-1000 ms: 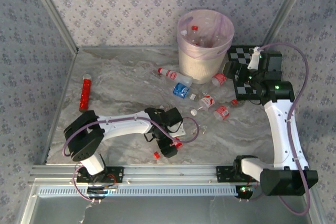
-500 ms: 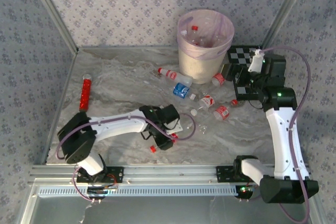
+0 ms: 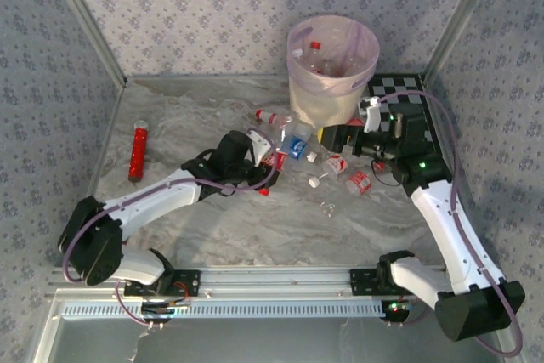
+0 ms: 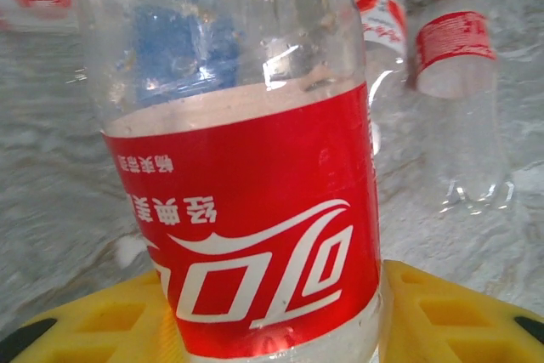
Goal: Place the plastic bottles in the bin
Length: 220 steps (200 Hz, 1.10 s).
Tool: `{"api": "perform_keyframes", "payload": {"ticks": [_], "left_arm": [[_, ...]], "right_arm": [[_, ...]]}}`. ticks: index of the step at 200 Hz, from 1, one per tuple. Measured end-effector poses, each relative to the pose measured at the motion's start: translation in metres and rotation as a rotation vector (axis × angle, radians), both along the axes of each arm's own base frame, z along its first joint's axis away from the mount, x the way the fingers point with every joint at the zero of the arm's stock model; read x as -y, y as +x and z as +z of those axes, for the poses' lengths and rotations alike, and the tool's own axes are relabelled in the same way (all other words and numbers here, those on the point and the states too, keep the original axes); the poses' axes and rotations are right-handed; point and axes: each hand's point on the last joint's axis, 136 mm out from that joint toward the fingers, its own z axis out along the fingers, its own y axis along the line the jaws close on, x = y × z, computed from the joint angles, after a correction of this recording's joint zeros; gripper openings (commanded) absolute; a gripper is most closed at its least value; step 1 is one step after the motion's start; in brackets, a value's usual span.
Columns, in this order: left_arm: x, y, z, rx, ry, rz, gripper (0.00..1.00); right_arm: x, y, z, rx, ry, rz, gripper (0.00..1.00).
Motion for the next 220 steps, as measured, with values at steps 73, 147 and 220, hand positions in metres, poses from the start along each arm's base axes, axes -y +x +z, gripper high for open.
{"api": "perform_keyframes", "payload": {"ticks": [73,147,220], "left_arm": [[0.036,-0.025,0.011,-0.010,-0.111,-0.172,0.40],[0.042,-0.037,0.016,0.009,-0.118,-0.242,0.40],[0.041,-0.031,0.020,0.039,-0.119,-0.219,1.00]], "right_arm": [[-0.032,0.042,-0.036,-0.106,-0.053,0.034,0.98],[-0.040,0.065,-0.047,-0.112,-0.081,0.011,0.44],[-0.032,0.069,-0.023,-0.066,-0.113,-0.002,0.30]]}}
